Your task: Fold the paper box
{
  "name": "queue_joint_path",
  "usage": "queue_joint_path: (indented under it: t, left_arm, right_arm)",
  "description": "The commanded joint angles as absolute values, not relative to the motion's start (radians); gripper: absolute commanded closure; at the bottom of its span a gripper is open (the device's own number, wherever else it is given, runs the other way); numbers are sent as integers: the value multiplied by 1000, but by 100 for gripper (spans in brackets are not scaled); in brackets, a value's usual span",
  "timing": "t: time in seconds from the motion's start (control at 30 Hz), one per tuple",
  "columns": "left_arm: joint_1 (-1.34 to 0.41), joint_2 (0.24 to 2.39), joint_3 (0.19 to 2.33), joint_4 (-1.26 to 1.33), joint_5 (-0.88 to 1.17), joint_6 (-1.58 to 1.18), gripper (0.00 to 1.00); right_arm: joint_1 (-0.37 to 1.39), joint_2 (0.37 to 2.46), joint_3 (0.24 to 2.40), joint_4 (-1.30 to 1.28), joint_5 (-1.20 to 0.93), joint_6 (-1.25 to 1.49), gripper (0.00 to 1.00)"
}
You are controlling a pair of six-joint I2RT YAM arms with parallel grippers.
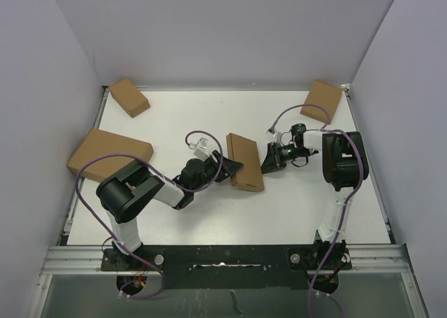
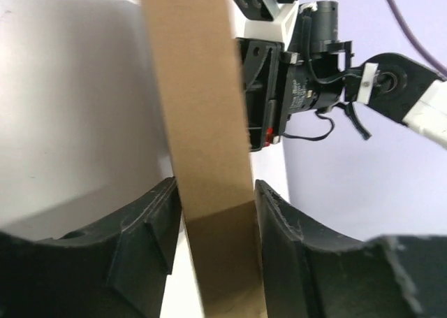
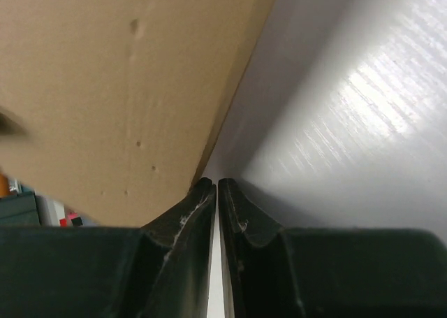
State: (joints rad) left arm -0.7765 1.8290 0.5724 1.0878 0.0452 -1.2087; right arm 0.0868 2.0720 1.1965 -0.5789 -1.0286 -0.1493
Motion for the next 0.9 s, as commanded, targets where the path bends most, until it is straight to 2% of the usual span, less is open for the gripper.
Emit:
queue_joint_path:
  t: [0.0, 0.07, 0.2, 0.3, 0.47, 0.63, 0.73, 0.87]
  left_arm:
    - [-779, 1773, 624, 1013, 56, -1164, 62]
    - [-777, 1725, 632, 926, 40, -1118, 65]
    - [-757, 1622, 650, 745, 27, -971, 70]
    - [-721, 1538, 705, 586, 54, -793, 71]
    - [-706, 1436, 891, 207, 101, -307, 71]
    - [-726, 1468, 1128, -155, 85, 147, 72]
    - [-799, 1548, 1244, -311, -30, 467, 71]
    - [-874, 1626, 1278, -315, -179, 683, 72]
  right_arm:
    - [95, 2054, 1222, -586, -1010, -176, 87]
    - [92, 2043, 1230, -599, -1016, -191, 85]
    - [81, 1994, 1251, -635, -1017, -234, 65]
    - [61, 1937, 1253, -650, -1003, -259, 58]
    - [15, 1809, 1244, -649, -970, -280, 55]
    - [-62, 1721, 1225, -635, -983, -276, 54]
    - [-136, 1698, 1220, -647, -1032, -273, 54]
    - [-198, 1677, 1213, -653, -1068, -274, 54]
